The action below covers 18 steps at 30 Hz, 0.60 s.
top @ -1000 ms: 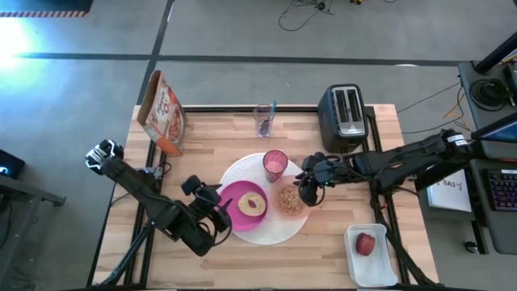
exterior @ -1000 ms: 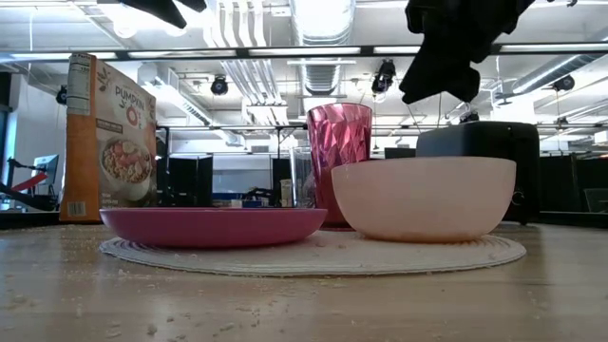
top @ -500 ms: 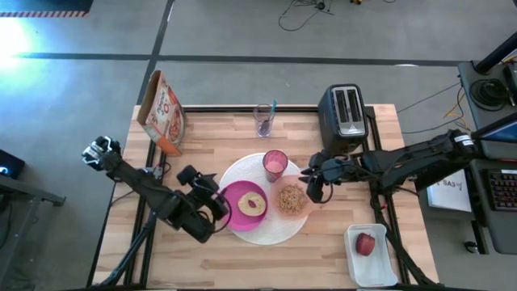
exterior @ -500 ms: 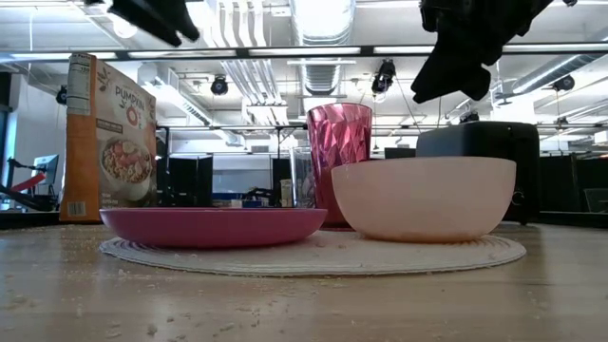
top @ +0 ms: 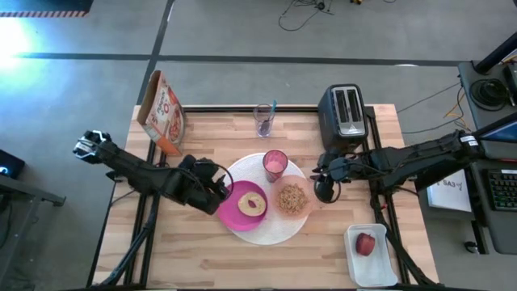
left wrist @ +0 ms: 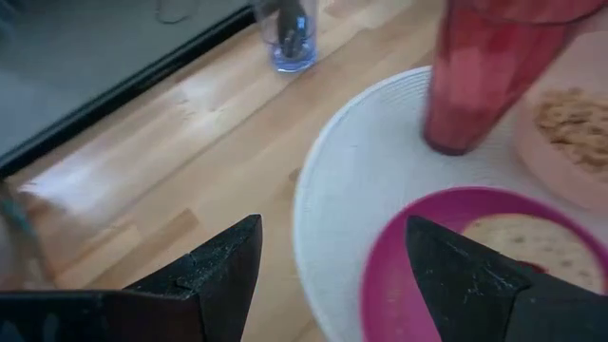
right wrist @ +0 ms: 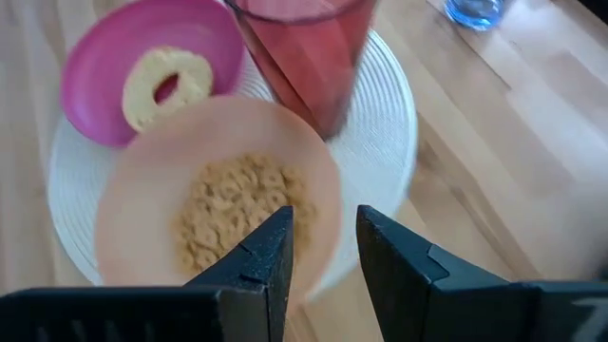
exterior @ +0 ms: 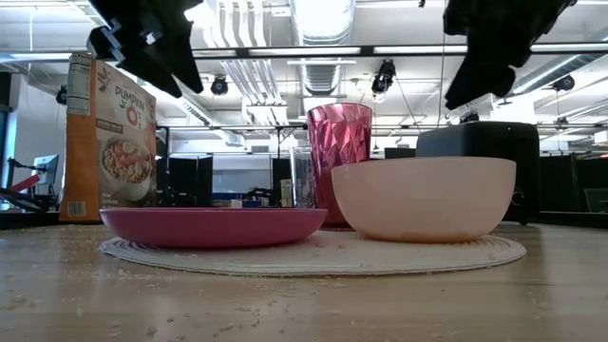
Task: Arrange a breakfast setting
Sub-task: Put the apple on the white tablemat to the top of the pink plate
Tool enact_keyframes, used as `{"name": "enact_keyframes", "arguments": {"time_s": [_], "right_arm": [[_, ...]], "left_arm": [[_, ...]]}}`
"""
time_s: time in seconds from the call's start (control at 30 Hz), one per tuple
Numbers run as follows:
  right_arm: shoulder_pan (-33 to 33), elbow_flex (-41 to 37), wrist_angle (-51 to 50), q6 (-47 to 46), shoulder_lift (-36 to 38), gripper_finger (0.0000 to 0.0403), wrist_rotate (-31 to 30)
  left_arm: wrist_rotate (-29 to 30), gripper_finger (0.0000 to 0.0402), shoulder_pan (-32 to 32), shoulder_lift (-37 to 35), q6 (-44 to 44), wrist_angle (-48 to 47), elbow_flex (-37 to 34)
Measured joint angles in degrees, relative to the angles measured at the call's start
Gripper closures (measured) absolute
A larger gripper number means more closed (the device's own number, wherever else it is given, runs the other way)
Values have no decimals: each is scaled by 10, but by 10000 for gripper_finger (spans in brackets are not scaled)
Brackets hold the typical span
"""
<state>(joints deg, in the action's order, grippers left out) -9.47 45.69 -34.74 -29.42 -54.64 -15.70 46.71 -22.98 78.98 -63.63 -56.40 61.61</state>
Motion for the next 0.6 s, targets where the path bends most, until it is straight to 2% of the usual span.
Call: {"name": "enact_keyframes", "arguments": {"time_s": [0.13,0.43,0.6], "right_arm": [[0,-4,-25,-2,32,294,0],[0,-56,-16,-11,95,291,0],[0,-81,-1,-50,110,291,6]], "left_arm": [[-17,159,-19,-9,-3,25,-1],[-8,159,-98,-5,-4,68,1],[8,159,-102,1,-59,68,-7]]}}
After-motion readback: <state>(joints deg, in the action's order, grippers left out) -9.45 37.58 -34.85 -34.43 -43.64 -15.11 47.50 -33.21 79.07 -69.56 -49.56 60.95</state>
